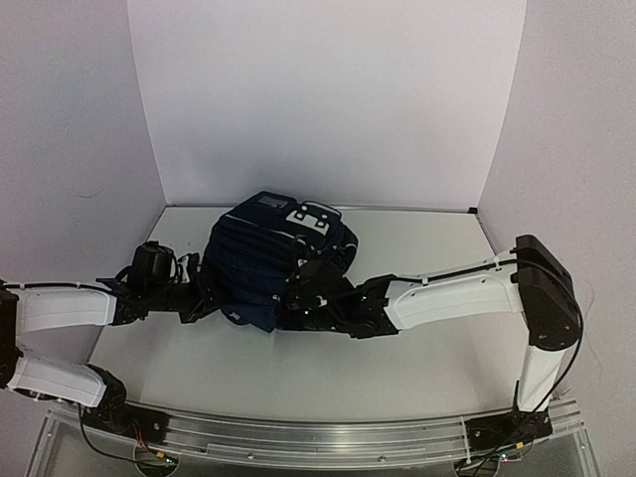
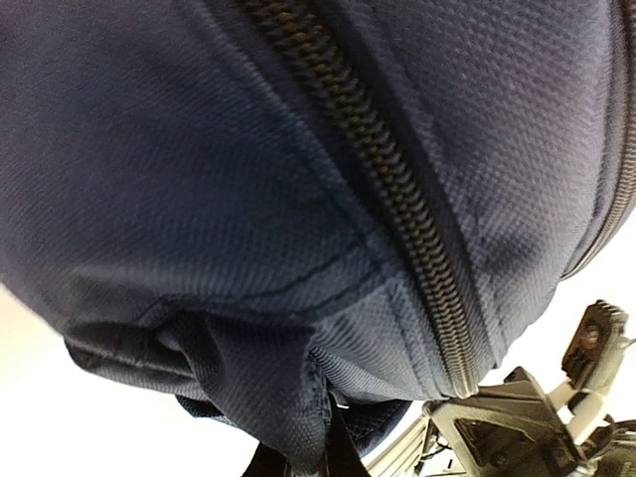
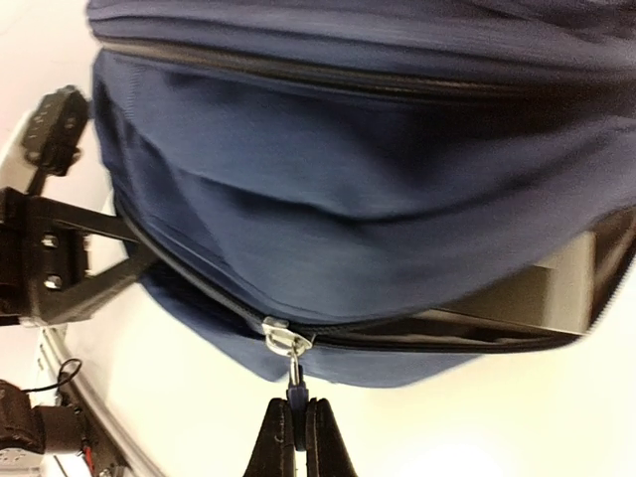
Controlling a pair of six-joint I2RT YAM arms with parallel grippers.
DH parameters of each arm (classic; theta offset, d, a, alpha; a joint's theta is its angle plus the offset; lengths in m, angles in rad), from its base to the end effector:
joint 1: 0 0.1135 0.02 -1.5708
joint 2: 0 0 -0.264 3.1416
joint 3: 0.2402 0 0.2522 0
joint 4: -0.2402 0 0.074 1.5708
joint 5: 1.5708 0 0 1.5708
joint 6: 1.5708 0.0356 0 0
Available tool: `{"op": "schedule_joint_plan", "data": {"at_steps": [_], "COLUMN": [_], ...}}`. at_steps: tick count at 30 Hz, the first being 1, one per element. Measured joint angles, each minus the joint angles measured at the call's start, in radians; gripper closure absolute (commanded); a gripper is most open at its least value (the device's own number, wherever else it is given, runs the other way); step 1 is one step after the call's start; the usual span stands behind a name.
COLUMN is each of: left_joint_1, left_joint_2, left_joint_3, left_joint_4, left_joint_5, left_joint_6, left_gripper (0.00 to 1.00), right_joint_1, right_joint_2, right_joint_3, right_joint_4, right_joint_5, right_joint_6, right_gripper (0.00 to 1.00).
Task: Pack the student bag
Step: Zip the student bag at the center of the board.
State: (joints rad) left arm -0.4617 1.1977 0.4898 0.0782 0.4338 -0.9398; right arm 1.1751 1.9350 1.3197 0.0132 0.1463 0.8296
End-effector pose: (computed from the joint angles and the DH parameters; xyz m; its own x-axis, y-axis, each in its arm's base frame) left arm 0.2036 -0.1180 0.1830 -0.8830 -0.3790 -0.2769 -0.0078 0.6018 -0.7986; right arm 0.1739 0.4028 0.2059 -0.7866 0.0102 -0.6173 -0.4240 0.7178 0.5522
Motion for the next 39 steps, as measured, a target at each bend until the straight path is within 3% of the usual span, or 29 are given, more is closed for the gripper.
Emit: {"op": "schedule_joint_plan", "data": {"at_steps": [9,19,29,39], "left_joint_1": [0.109,0.176,0.190,0.195], "left_joint_2": [-0.032,-0.025,-0.024,-0.024], "left_joint_3": [0.001,0.041,0.041,0.041], "left_joint_4": [-0.094,-0.150,-0.157,-0.156], "left_joint_5": [0.028,0.093,0.132,0.138], "left_joint_6": [0.048,0.107,0.135,0.141], "left_gripper": [1.00,1.00,1.00,0.99], "right_joint_1": [-0.079,-0.234,-0.359,-0.400], "right_joint_2": [-0.007,0.031,0.096,0.111], "right_joint_3": [-0.067,-0.091,-0.089,-0.075], "right_joint_4": [-0.082,-0.057,0.056,0.084], "right_joint_5": [0.066,0.076,-0.026,-0.113], "right_joint_6": [0.009,-0.061,-0.177,-0.285], "right_gripper": [1.00,1.00,1.00,1.00]}}
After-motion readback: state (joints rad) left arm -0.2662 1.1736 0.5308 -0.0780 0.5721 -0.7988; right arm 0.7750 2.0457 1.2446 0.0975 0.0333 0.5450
